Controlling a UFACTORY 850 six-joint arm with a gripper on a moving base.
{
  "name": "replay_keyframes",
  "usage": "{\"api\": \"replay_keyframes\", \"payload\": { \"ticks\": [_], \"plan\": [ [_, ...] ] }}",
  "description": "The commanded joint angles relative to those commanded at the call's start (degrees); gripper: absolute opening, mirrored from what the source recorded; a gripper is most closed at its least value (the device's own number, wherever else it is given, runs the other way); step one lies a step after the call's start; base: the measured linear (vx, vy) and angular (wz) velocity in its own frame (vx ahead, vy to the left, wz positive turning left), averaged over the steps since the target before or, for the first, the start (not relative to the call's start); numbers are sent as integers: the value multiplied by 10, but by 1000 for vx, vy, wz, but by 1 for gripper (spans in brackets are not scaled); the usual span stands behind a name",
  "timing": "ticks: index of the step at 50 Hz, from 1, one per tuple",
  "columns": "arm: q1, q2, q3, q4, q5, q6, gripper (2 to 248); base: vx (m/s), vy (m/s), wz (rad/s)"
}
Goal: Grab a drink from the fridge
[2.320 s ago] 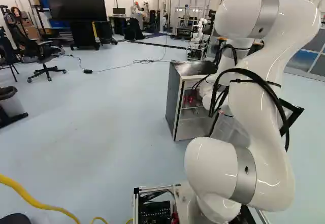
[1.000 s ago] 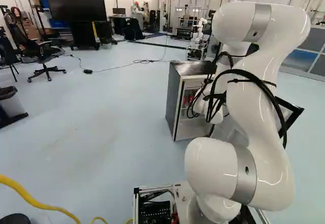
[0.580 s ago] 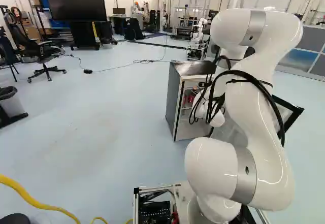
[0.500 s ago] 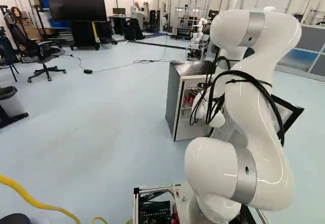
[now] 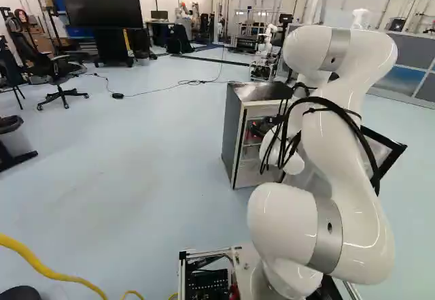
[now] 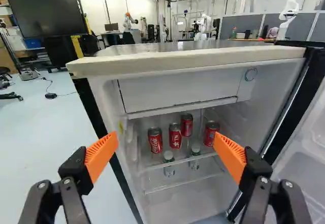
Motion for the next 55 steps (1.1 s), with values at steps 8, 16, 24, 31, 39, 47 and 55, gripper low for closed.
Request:
{"api": "replay_keyframes", "payload": {
  "ticks": [8,16,24,31,39,47,55],
  "plan": [
    [-12,-19,-15,-27,0,0,247,0,0,0],
    [-25,-38,-30,-56,0,0,247,0,0,0],
    [-37,-57,-46,-86,0,0,247,0,0,0],
    [-48,-75,-62,-104,0,0,247,0,0,0],
    [-59,-96,-83,-118,0,0,247,0,0,0],
    [-70,-118,-105,-133,0,0,247,0,0,0],
    [-79,-140,-129,-150,1,0,247,0,0,0]
  ]
}}
